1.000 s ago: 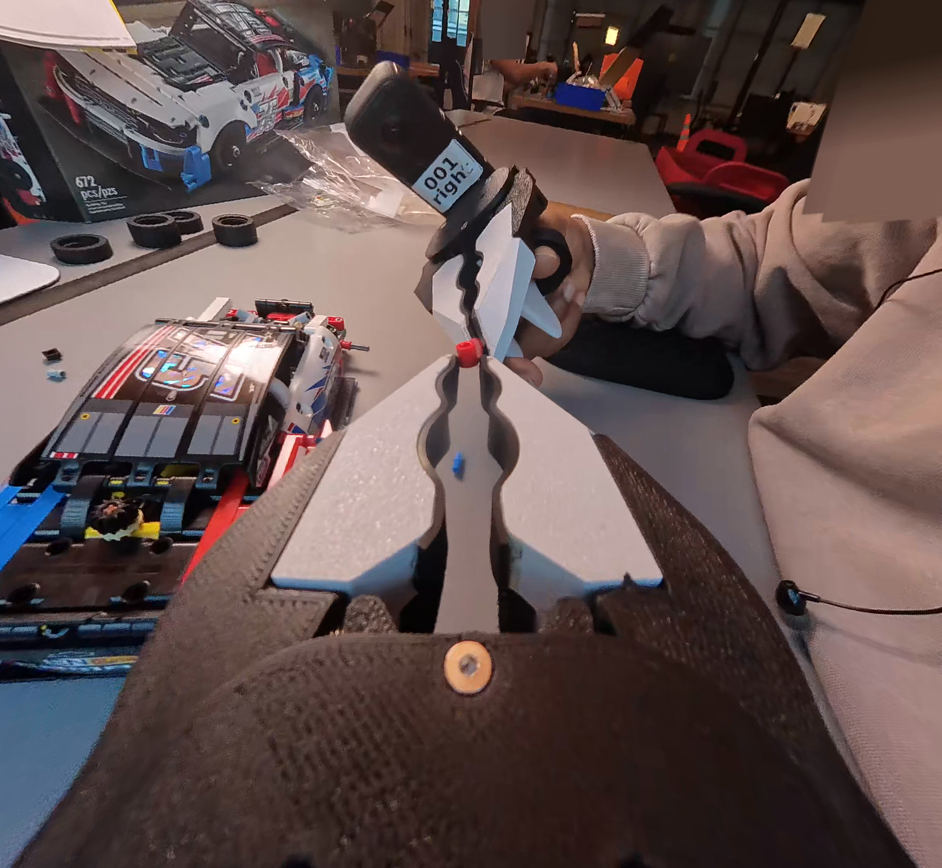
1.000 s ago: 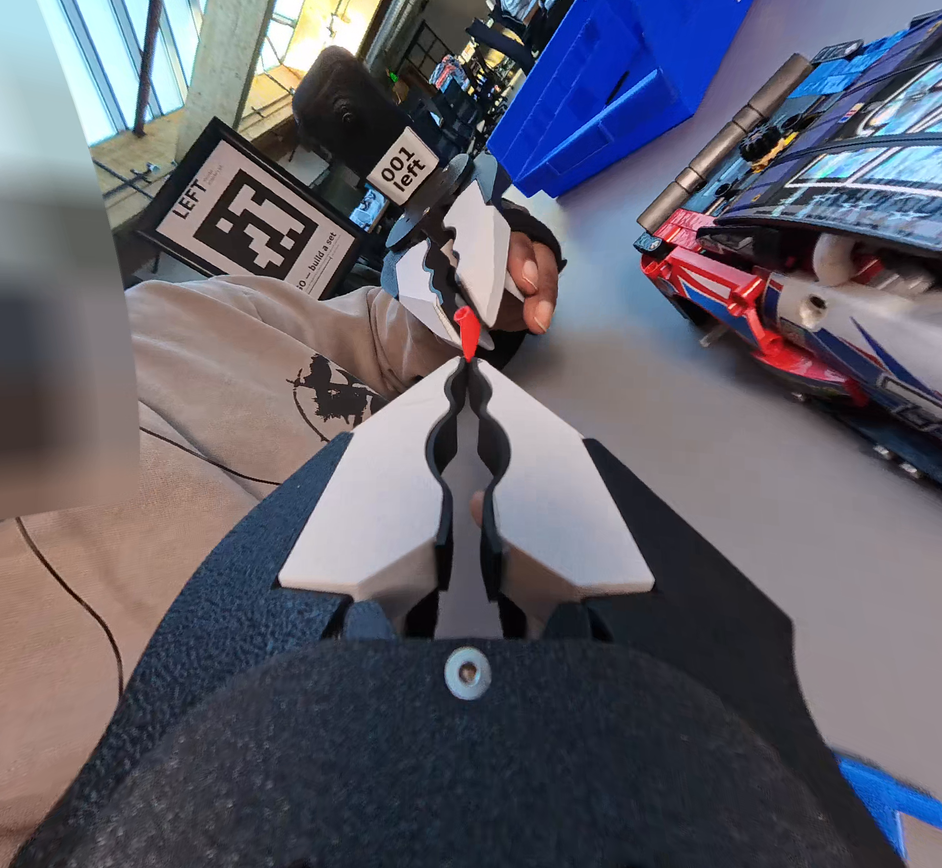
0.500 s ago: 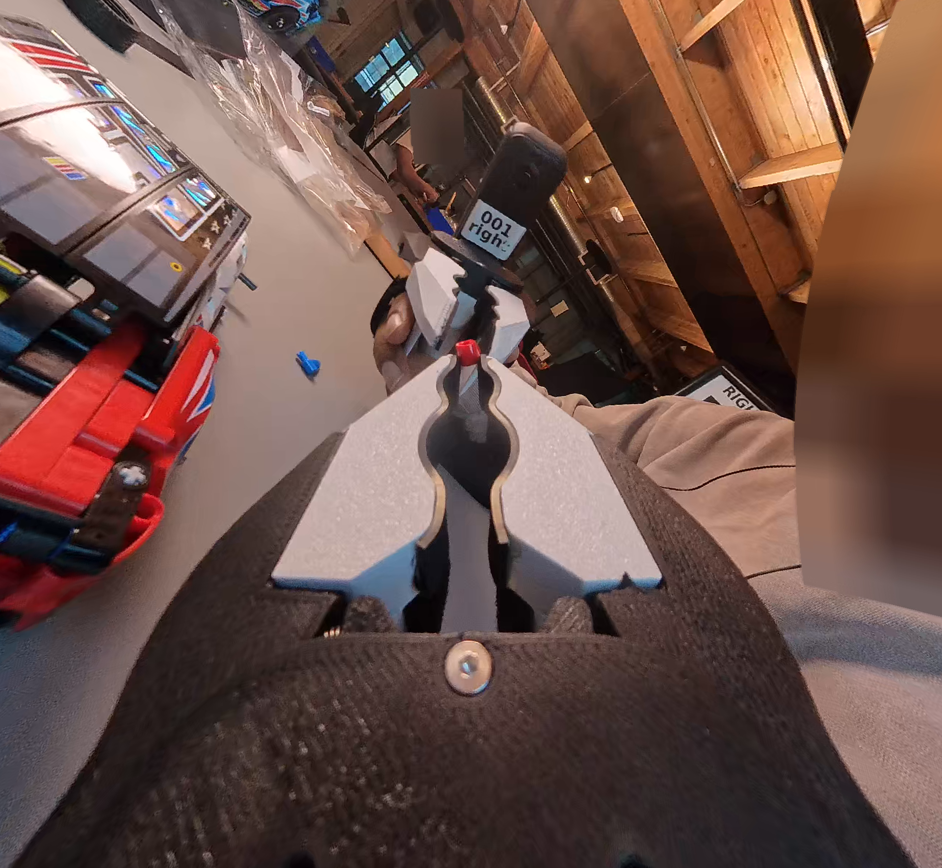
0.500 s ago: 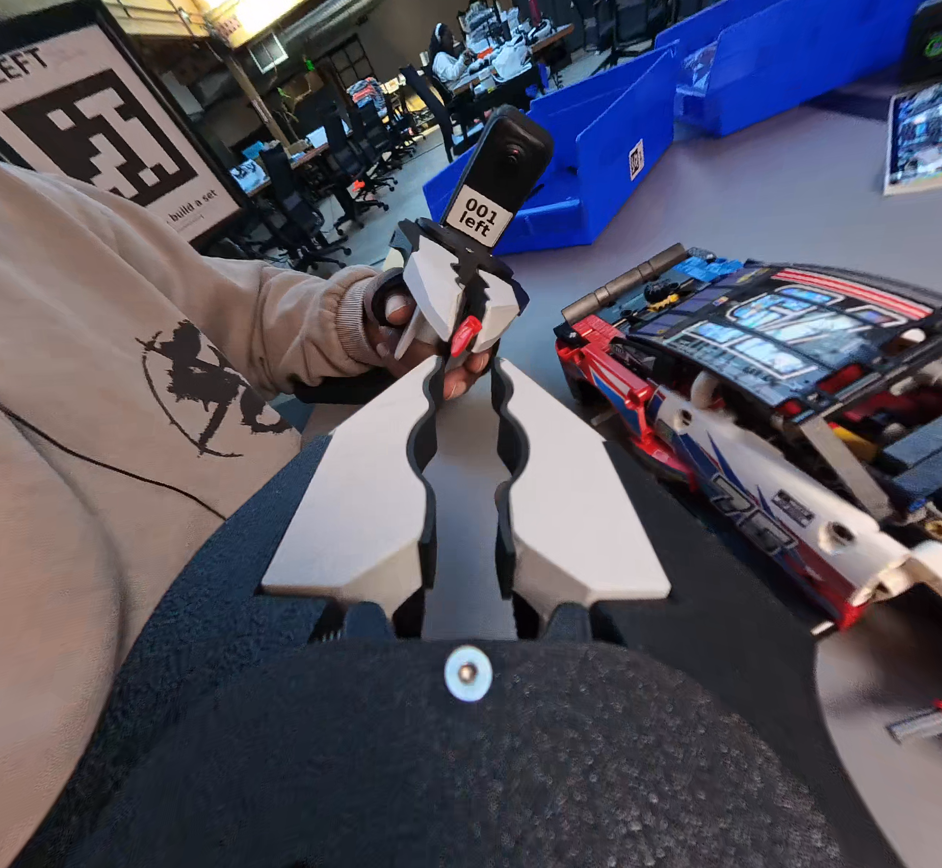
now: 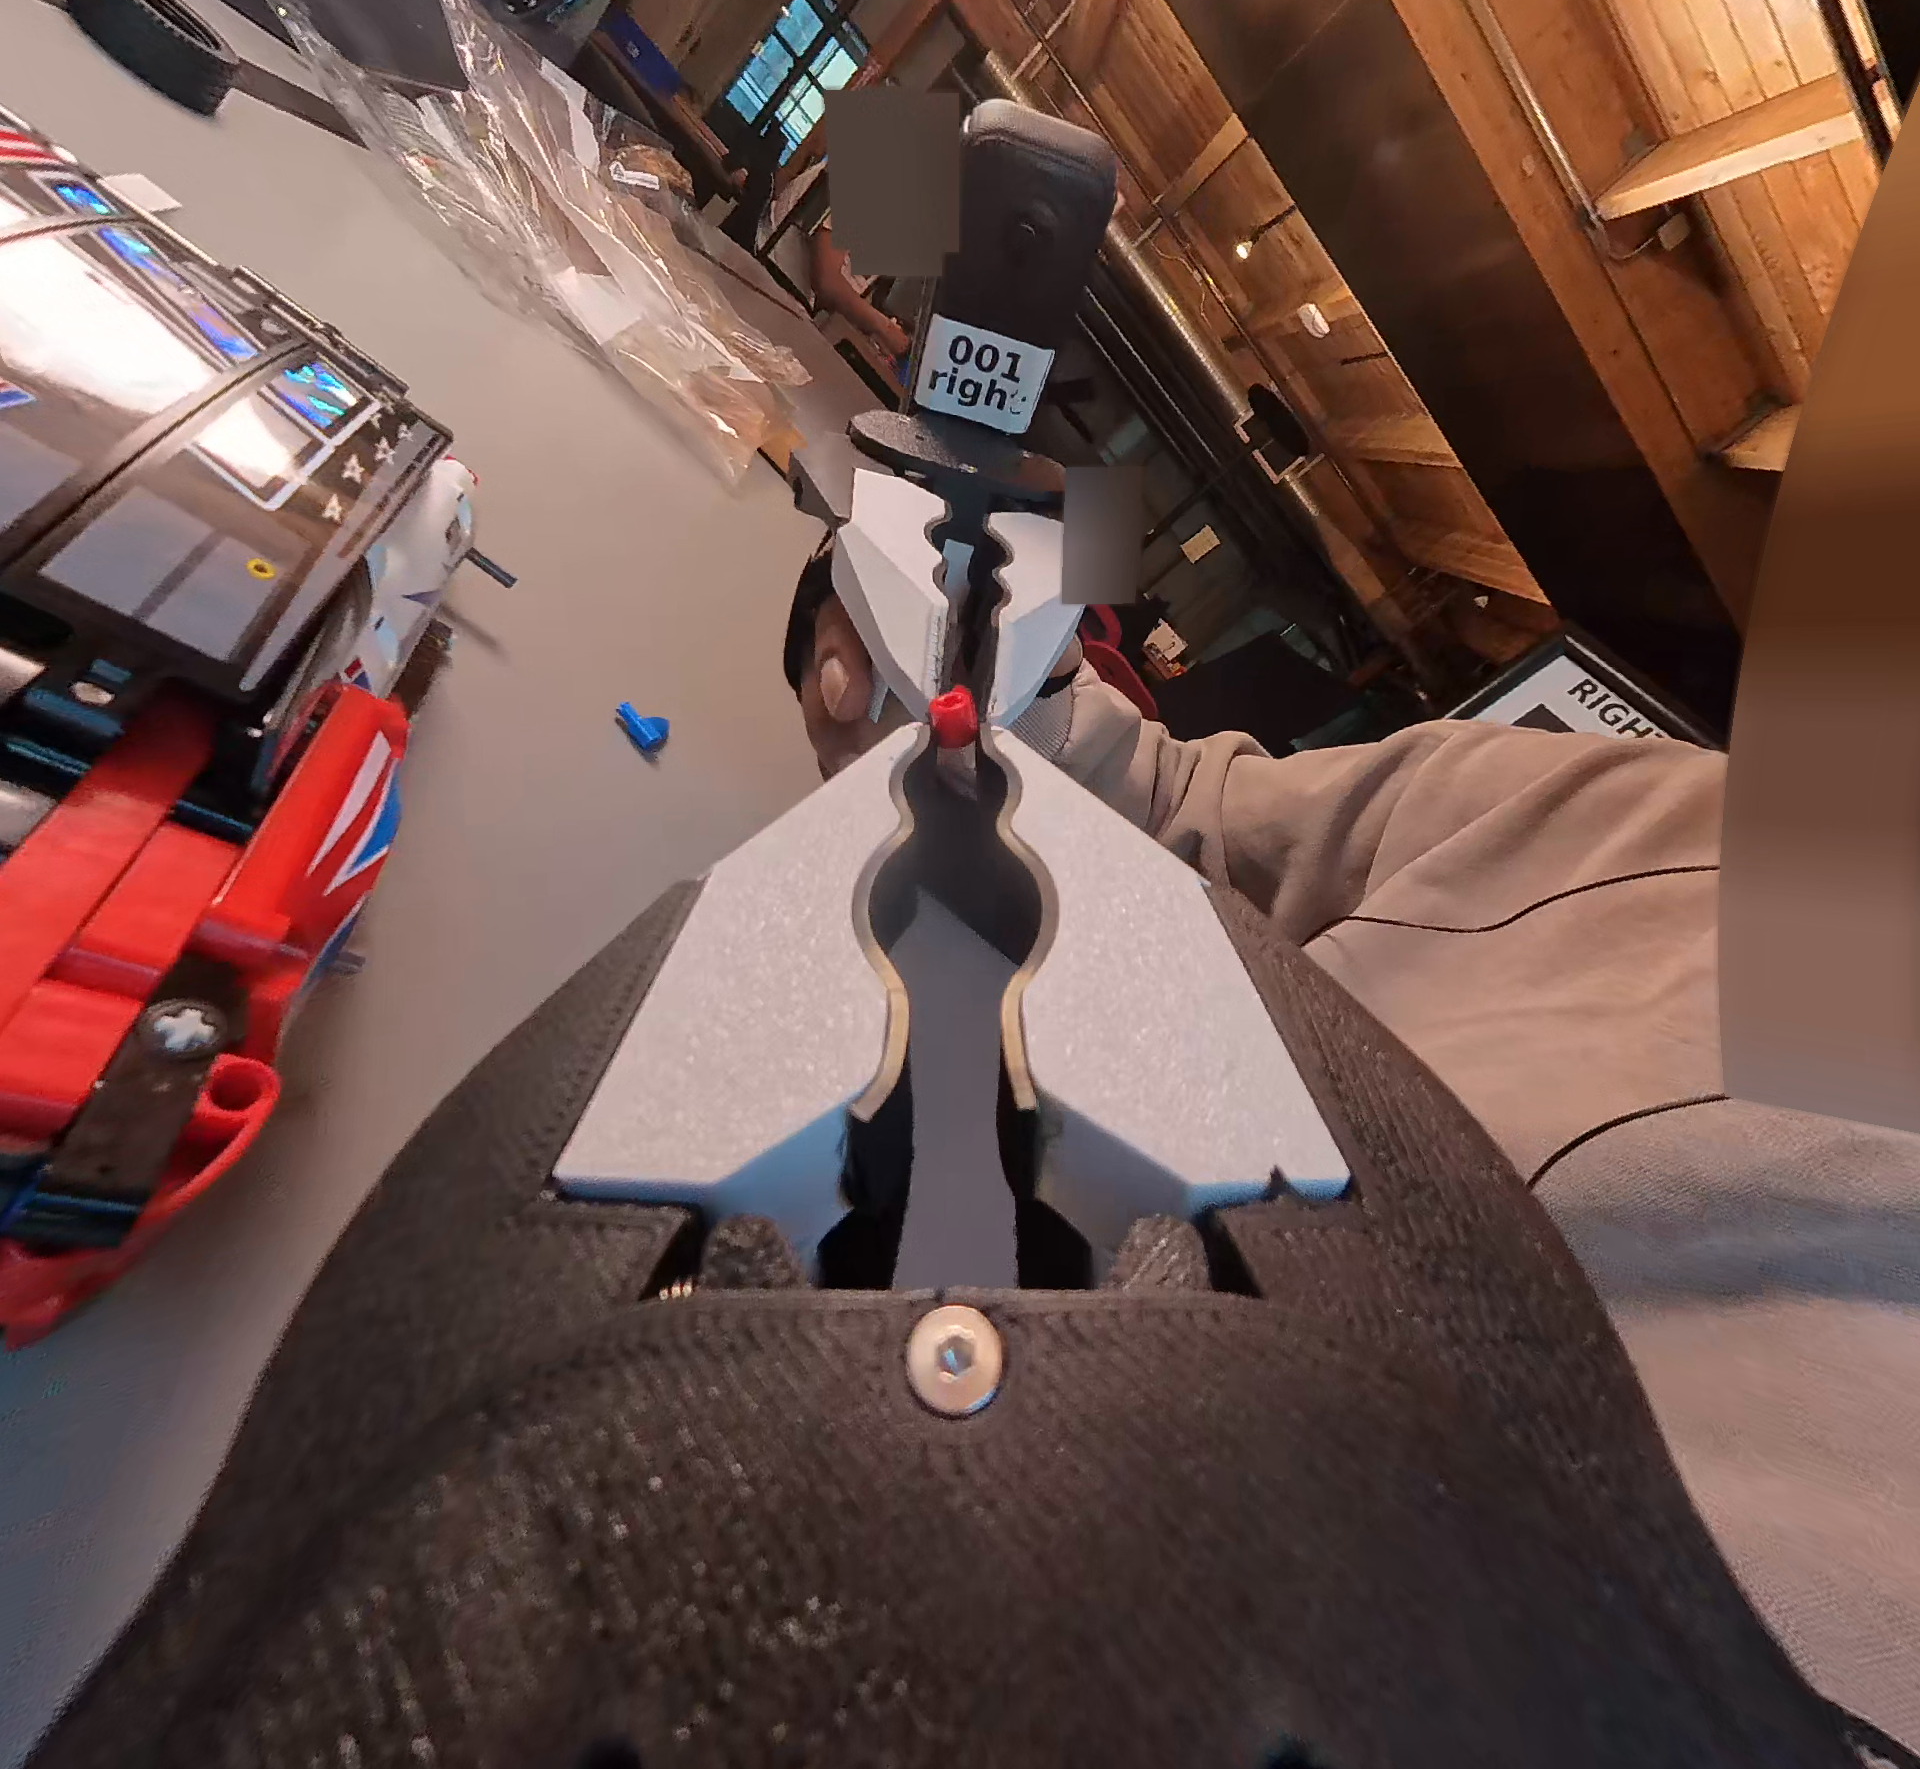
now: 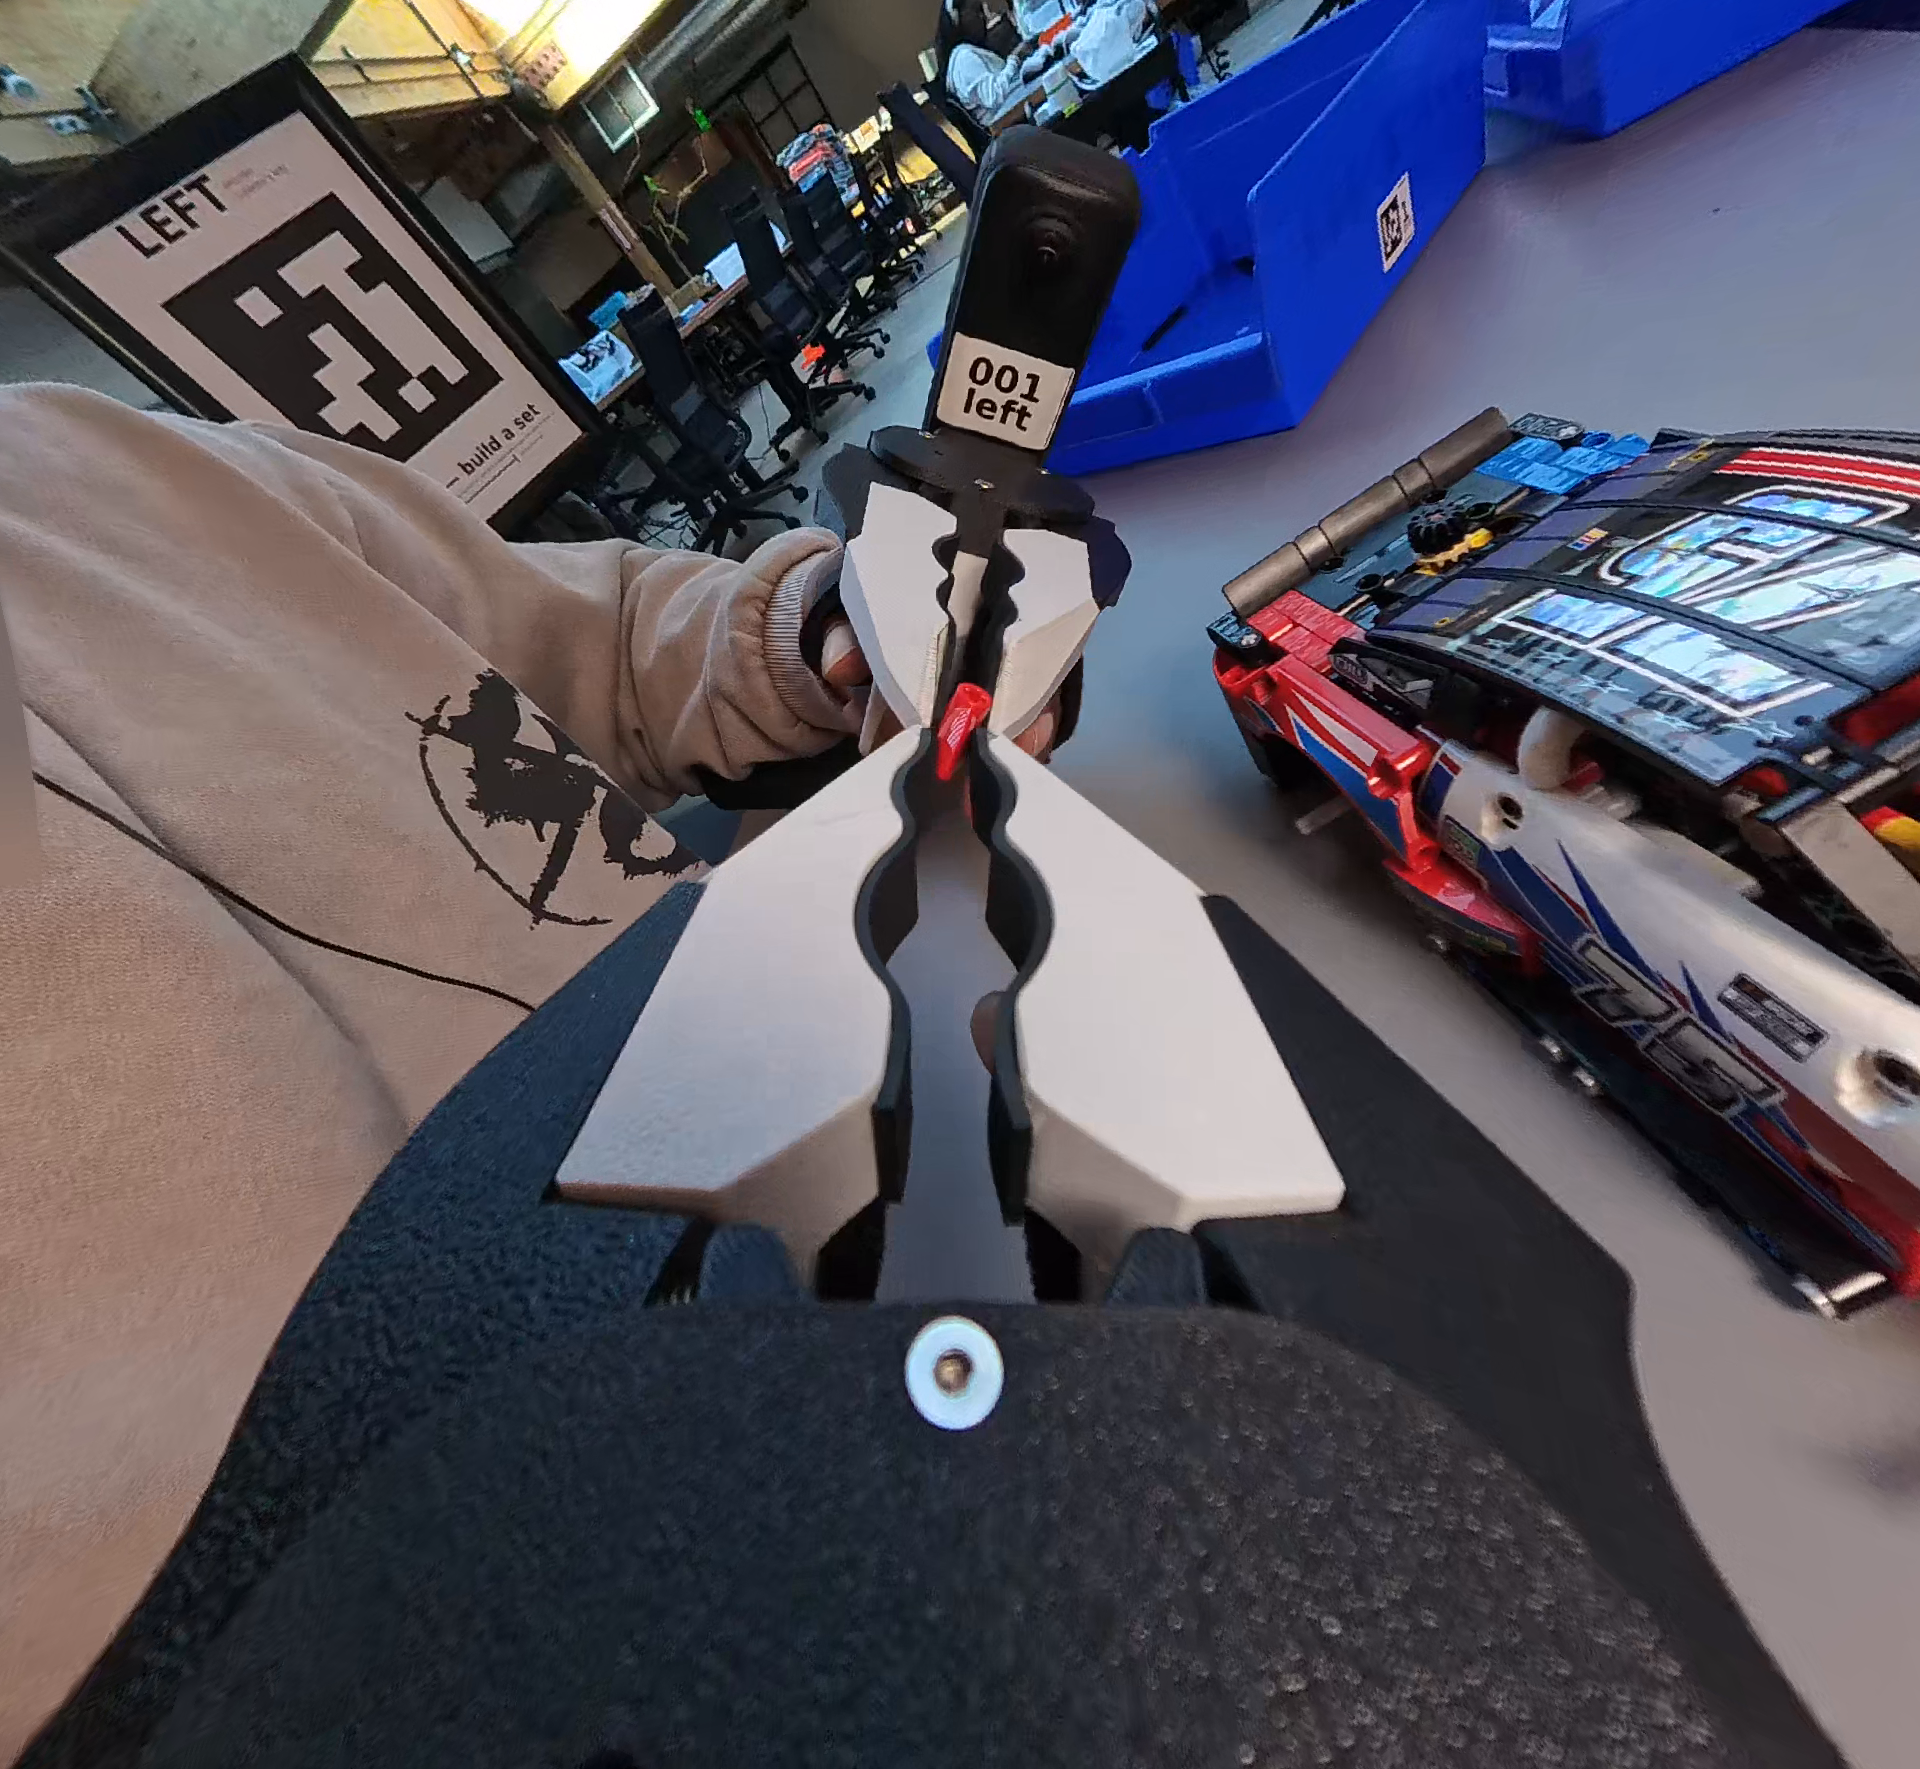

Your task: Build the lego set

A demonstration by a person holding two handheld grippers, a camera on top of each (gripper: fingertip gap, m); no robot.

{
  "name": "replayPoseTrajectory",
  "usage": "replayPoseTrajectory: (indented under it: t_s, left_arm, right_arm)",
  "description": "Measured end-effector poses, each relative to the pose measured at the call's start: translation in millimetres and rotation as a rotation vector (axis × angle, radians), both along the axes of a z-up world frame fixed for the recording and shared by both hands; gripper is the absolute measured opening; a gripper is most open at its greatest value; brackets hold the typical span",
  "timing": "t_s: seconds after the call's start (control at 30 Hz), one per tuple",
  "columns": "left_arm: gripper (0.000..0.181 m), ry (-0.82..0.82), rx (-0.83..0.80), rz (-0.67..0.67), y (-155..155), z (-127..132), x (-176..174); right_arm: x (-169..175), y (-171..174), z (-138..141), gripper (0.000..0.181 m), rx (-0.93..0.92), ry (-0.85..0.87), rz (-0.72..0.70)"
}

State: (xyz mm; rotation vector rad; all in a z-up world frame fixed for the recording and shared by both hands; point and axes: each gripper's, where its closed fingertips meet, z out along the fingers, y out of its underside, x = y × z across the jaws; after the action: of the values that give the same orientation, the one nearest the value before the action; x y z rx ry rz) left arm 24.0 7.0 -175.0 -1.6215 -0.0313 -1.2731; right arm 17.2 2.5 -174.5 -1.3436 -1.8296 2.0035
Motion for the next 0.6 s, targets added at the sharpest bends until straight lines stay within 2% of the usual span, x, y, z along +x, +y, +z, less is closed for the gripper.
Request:
replayPoseTrajectory:
  t_s: [0.13, 0.3, 0.37, 0.47, 0.6]
  left_arm:
    - [0.017, 0.048, 0.028, 0.033, 1, 1, -6]
    - [0.017, 0.058, 0.056, 0.023, -1, 5, -1]
    - [0.017, 0.046, 0.061, 0.028, -1, 6, -2]
    - [0.017, 0.040, 0.066, 0.054, -1, 9, -9]
    - [0.017, 0.060, 0.064, 0.072, 0, 7, -12]
  right_arm:
    - [4, 3, 6, 0.003, -0.041, -0.011, 0.020]
    - [7, 10, 6, 0.003, -0.013, -0.021, 0.029]
    - [10, 22, 21, 0.003, 0.005, 0.032, 0.016]
    - [15, 56, 56, 0.003, 0.014, 0.124, -0.080]
    - [23, 78, 68, 0.003, 0.051, 0.156, -0.136]
